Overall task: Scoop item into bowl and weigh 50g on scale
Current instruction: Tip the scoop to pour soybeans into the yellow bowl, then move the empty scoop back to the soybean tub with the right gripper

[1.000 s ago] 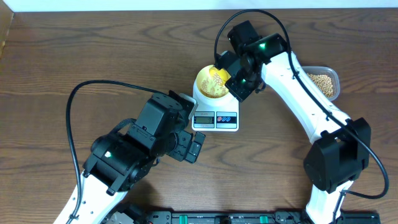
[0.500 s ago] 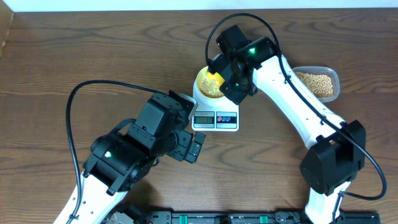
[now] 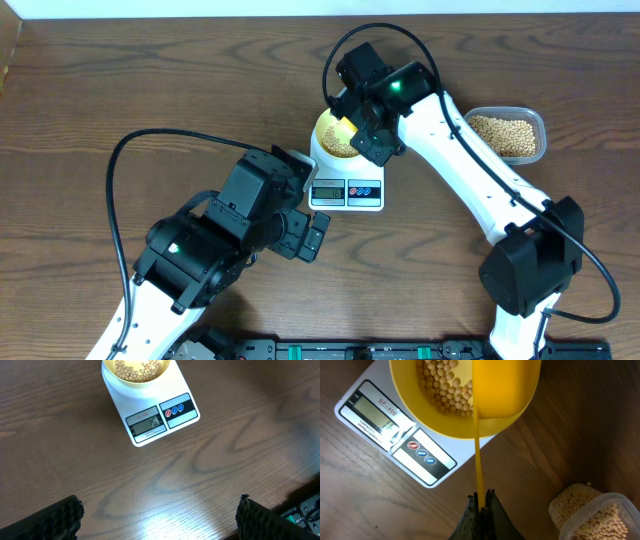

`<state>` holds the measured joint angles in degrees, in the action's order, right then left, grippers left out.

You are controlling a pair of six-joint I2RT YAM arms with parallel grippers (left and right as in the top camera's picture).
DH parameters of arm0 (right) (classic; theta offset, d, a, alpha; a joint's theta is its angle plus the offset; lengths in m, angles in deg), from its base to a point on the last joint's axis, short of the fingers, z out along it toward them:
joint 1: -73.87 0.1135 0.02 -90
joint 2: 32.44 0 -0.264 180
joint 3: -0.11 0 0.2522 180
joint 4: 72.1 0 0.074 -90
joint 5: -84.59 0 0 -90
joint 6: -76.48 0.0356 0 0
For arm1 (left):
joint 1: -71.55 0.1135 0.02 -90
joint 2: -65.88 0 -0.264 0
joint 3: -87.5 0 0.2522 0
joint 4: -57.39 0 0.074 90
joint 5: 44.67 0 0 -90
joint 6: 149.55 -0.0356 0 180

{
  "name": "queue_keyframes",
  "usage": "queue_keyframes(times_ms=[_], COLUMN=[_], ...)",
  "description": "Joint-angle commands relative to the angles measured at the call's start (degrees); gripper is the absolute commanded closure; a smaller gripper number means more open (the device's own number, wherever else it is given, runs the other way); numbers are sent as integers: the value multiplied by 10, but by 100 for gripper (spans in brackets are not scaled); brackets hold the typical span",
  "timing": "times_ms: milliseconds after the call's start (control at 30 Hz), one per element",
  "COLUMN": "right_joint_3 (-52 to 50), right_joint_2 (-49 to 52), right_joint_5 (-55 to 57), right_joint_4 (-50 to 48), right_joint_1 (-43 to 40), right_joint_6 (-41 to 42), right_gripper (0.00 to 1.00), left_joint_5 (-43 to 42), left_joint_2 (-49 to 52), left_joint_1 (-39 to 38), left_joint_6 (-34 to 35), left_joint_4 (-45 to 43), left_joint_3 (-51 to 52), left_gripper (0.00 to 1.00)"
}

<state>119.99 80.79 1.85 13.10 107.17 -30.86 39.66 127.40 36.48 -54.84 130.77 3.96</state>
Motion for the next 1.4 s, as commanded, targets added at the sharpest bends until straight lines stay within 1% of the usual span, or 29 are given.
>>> queue_keyframes(times_ms=[0, 200, 333, 500, 667, 867, 1100, 1367], right_joint_3=[15, 18, 31, 69, 113, 128, 128, 127], right_joint_2=[2, 2, 2, -2, -13, -42, -70, -77], right_joint_5=[23, 14, -23, -95, -108, -108, -104, -102], right_joint_4=[2, 2, 11, 32, 55, 69, 115, 117], right_joint_1=[7, 9, 8, 2, -21, -77, -182, -294], right_joint_6=[-7, -11, -14, -24, -24, -3, 16, 32], right_gripper=[99, 99, 99, 99, 99, 99, 99, 99], left_joint_5=[1, 1, 1, 1, 1, 1, 1, 1], left_joint_2=[2, 2, 2, 2, 2, 2, 2, 2], left_joint_1=[2, 2, 2, 2, 2, 2, 2, 2], left_joint_6=[3, 3, 3, 3, 3, 3, 3, 3], left_joint_4=[2, 1, 1, 2, 1, 1, 1, 1], left_joint_3=[-7, -7, -7, -7, -7, -7, -7, -7], left_gripper=[0, 0, 0, 0, 0, 0, 0, 0])
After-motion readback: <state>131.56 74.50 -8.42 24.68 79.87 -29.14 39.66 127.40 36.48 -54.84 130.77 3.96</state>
